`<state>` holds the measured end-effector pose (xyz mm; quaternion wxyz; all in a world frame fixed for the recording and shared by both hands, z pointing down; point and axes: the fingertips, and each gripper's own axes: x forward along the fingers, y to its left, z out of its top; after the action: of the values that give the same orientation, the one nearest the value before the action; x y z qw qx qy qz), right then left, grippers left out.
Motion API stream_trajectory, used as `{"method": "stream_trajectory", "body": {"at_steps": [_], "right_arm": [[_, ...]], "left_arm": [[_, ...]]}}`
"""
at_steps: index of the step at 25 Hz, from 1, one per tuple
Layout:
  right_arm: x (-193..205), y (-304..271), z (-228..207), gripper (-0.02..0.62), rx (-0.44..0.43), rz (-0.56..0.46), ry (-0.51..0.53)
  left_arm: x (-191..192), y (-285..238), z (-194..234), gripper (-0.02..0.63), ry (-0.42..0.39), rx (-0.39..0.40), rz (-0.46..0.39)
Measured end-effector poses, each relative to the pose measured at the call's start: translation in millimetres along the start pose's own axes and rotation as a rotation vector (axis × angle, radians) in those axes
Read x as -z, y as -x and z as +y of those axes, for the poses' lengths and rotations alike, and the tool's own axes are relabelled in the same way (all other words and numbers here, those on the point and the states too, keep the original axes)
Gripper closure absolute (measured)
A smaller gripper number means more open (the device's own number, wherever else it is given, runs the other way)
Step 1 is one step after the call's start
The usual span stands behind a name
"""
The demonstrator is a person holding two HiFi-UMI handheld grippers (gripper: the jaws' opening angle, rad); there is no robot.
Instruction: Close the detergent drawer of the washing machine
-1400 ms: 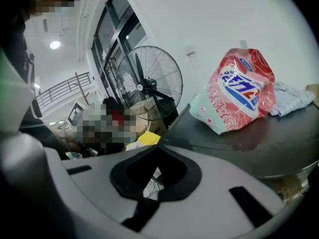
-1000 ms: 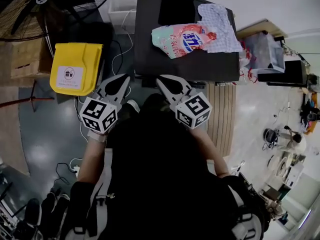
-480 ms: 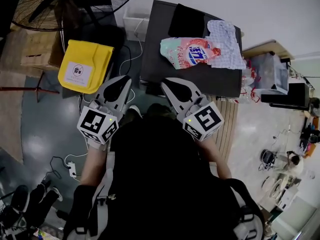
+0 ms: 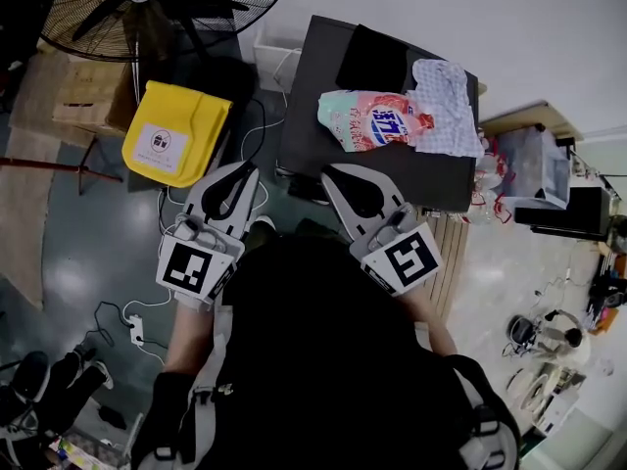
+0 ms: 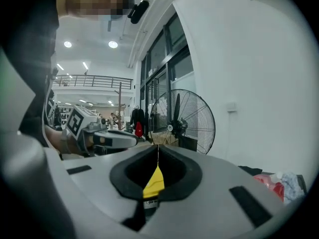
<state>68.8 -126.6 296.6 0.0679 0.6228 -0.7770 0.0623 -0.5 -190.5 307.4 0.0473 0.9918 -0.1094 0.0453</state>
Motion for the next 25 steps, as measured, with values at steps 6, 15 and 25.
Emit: {"method": "stream_trajectory", "body": {"at_steps": [6,15,25], "right_arm": [[-7.0,5.3,-0.1,0.579,-0.01,-0.052,0.032],[12.1,10.9,-2.0,0.58,-0.034,-0.021,-0.034],[18.5,11.0,-1.0,0.58,-0.059,-0.012,-0.065]], "left_arm": [[-2.0,-2.2,-8.9,0.595,0.008,0.0,-0.002],[5.0,-10.5,-19.9,0.595,0.009,0.002,0.028],[11.3,-13.4,-23.4,0.595,0.051,0.008,0.023]]}}
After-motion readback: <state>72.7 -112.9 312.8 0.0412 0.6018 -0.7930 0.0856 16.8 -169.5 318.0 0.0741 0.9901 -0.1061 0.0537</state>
